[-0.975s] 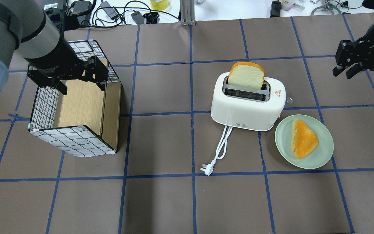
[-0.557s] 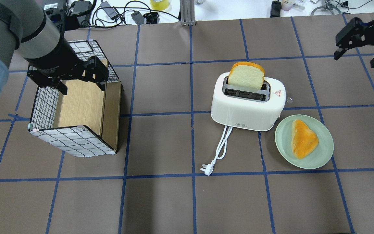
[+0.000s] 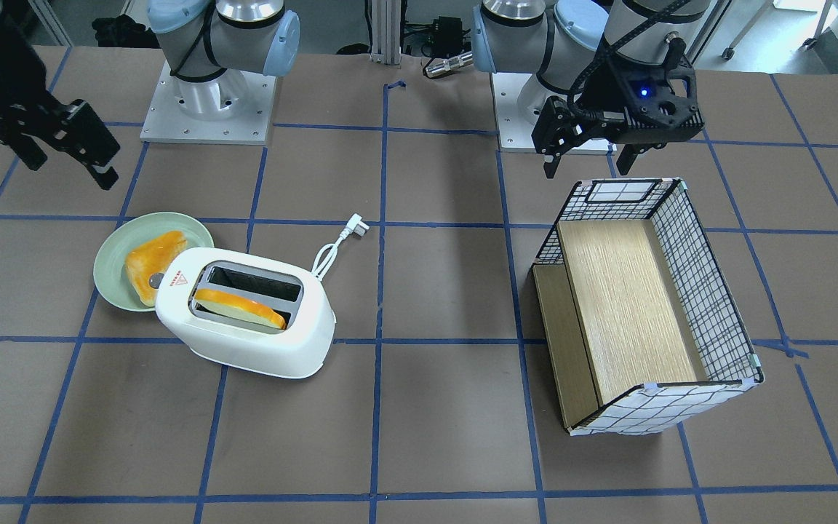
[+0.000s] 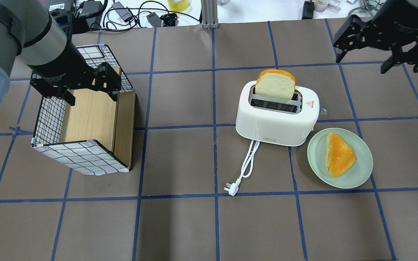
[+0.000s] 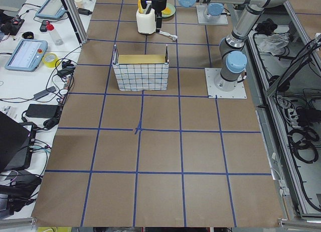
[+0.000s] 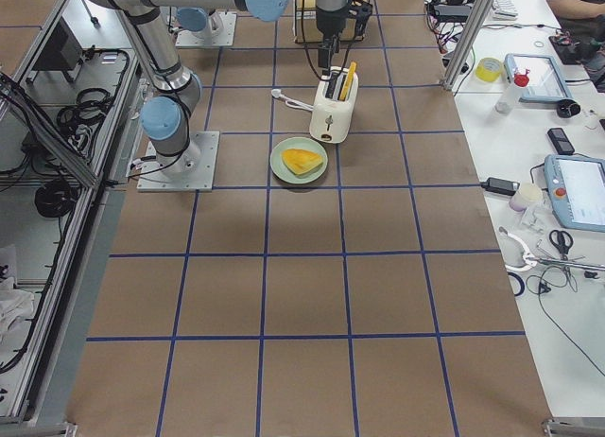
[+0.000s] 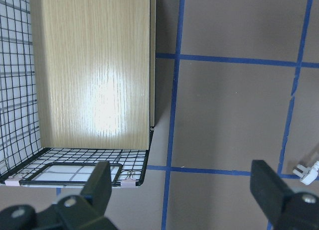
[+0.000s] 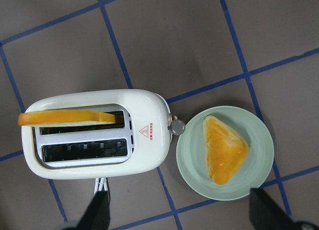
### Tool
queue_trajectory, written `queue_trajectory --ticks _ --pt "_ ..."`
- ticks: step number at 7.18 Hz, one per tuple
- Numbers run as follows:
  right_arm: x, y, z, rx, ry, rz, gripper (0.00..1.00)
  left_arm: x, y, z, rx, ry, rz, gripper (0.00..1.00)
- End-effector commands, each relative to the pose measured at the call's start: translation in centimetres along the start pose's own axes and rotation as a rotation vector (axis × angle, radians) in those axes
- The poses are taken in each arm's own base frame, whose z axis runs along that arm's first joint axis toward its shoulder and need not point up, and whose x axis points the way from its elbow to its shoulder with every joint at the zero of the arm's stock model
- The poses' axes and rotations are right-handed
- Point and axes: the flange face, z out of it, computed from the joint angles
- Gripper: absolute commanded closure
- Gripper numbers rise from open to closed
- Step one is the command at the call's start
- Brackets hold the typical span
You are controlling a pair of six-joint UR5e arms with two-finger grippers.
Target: Press toaster with right arm
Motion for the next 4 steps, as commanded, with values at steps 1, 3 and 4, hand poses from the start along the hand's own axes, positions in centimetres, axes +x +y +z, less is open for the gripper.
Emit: queue_trajectory --ticks 1,3,4 --pt "-4.2 1.7 0.3 0.014 -0.004 -0.061 0.0 0.0 0.0 0.0 0.0 -0.001 0.0 0.0" --pt "-4.8 1.0 1.5 -0.006 -0.026 -0.221 0.0 0.0 0.0 0.0 0.0 -0.001 0.0 0.0" --pt "-4.7 0.9 1.5 -0.006 -0.031 -0.231 0.0 0.0 0.0 0.0 0.0 0.001 0.0 0.0"
